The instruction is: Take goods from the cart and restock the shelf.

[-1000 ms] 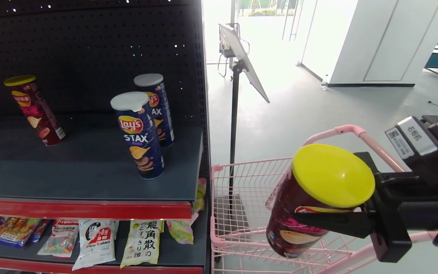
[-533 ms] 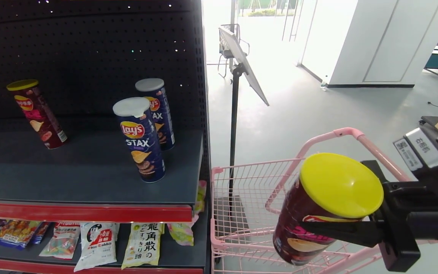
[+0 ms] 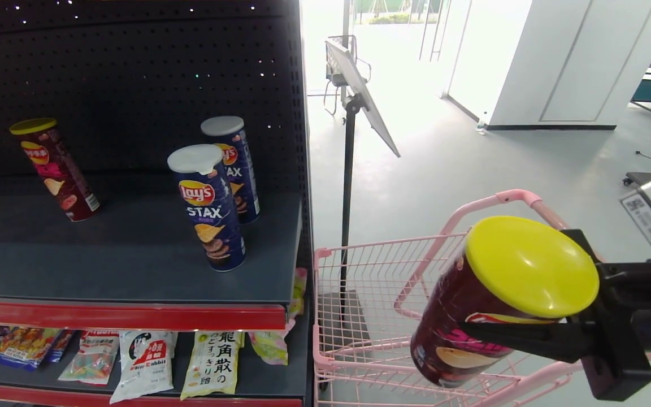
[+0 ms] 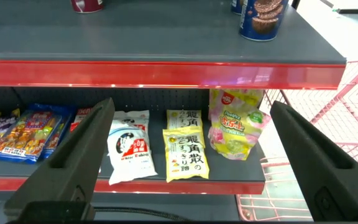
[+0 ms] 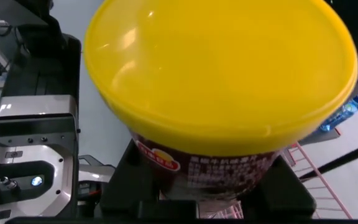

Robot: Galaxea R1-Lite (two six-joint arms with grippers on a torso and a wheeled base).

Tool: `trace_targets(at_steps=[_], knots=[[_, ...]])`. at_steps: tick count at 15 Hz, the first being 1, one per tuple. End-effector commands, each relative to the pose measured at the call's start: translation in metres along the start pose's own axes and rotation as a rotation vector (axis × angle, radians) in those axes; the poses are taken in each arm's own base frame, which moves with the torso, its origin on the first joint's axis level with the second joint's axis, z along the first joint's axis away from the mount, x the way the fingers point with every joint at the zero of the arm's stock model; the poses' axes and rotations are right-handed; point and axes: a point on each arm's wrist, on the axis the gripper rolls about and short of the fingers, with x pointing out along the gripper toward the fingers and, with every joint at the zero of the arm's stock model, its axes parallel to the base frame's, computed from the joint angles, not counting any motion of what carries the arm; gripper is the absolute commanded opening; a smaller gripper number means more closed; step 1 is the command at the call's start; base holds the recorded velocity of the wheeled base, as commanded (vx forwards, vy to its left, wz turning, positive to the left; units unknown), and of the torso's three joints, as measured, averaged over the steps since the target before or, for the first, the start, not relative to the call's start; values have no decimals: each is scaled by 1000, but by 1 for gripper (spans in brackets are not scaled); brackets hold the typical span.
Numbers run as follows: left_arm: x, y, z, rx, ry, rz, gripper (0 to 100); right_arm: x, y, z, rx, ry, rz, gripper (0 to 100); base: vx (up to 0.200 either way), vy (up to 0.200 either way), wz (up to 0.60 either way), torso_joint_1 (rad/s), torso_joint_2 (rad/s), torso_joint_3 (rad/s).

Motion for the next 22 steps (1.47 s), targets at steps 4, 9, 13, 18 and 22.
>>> trace_targets(at_steps=[4, 9, 13, 18, 22], knots=[[0, 0, 0, 0, 1, 0, 100, 4, 9, 11, -30, -10, -3, 0, 0, 0, 0, 0, 0, 0], [0, 0, 0, 1, 1, 0, 100, 8, 6, 20, -36, -20, -24, 0, 0, 0, 0, 0, 0, 0], [0, 0, 0, 1, -2, 1, 100, 5, 7, 22, -29, -25, -40, 0, 0, 100, 0, 0, 1, 2], [0, 0, 0, 1, -2, 1, 100, 5, 7, 20, -24, -18, -37, 0, 0, 200, 0, 6, -2, 0], [0, 0, 0, 1, -2, 1, 100, 5, 7, 22, -28, -24, -38, 0, 0, 200, 0, 0, -1, 0]])
